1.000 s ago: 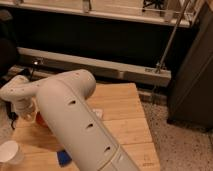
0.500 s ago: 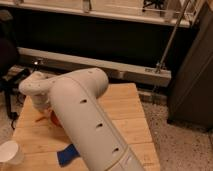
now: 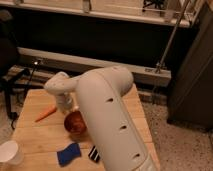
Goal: Push the ceramic bowl across the table
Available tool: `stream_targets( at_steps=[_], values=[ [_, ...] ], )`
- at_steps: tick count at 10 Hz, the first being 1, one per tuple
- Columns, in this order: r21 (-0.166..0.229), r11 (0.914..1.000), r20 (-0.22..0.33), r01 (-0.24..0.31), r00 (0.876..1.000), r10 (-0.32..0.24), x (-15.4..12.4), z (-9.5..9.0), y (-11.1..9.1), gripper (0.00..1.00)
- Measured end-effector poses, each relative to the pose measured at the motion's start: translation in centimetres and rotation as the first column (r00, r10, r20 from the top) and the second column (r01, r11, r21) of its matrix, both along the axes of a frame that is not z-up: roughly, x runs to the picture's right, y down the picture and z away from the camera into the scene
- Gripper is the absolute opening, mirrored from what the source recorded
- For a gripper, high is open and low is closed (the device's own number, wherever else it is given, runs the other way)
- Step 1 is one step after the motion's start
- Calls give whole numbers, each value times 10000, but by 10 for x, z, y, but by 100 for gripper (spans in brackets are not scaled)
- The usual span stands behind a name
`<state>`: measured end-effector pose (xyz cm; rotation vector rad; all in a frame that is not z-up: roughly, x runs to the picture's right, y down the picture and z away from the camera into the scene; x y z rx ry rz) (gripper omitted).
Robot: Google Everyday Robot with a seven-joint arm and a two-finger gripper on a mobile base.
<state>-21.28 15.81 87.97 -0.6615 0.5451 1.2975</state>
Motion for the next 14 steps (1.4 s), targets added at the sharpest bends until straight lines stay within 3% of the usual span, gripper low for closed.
stream_targets(
  at_steps=[3,8,14],
  values=[
    [-387,9985,-83,-384,9992,381,34,-26,26,0],
    [-811,9961,-46,347,9994,-352,65,-71,79,0],
    [-1101,9898,65,900,9959,-898,80,-104,127,0]
  ],
)
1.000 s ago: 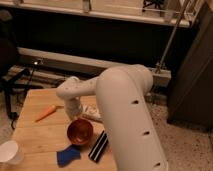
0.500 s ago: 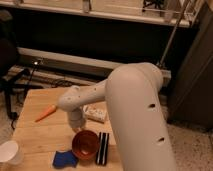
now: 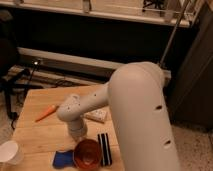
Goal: Push the ceramic bowl across the table
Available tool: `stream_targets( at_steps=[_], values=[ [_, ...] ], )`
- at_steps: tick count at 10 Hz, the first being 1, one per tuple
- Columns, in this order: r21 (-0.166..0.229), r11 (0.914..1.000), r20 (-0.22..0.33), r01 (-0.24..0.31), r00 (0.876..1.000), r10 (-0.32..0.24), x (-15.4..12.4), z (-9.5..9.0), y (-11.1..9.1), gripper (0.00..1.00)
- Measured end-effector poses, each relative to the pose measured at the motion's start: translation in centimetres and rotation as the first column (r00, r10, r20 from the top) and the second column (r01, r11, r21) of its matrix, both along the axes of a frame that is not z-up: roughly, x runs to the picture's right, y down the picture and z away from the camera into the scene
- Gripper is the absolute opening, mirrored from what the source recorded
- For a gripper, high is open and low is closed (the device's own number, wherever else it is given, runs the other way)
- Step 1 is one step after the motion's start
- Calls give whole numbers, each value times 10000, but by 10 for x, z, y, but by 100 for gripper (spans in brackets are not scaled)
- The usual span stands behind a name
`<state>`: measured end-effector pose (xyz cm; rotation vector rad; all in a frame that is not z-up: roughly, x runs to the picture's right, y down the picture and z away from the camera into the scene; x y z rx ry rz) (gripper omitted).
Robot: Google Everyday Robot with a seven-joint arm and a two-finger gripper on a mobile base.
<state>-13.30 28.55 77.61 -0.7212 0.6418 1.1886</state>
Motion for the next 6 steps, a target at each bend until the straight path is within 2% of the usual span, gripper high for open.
stream_targets(
  at_steps=[2,3,6],
  values=[
    [29,9995,63,-299,9995,299,6,-8,6,0],
    [31,9995,58,-309,9995,309,7,-8,6,3],
    [31,9995,71,-302,9995,302,6,-8,6,31]
  ],
)
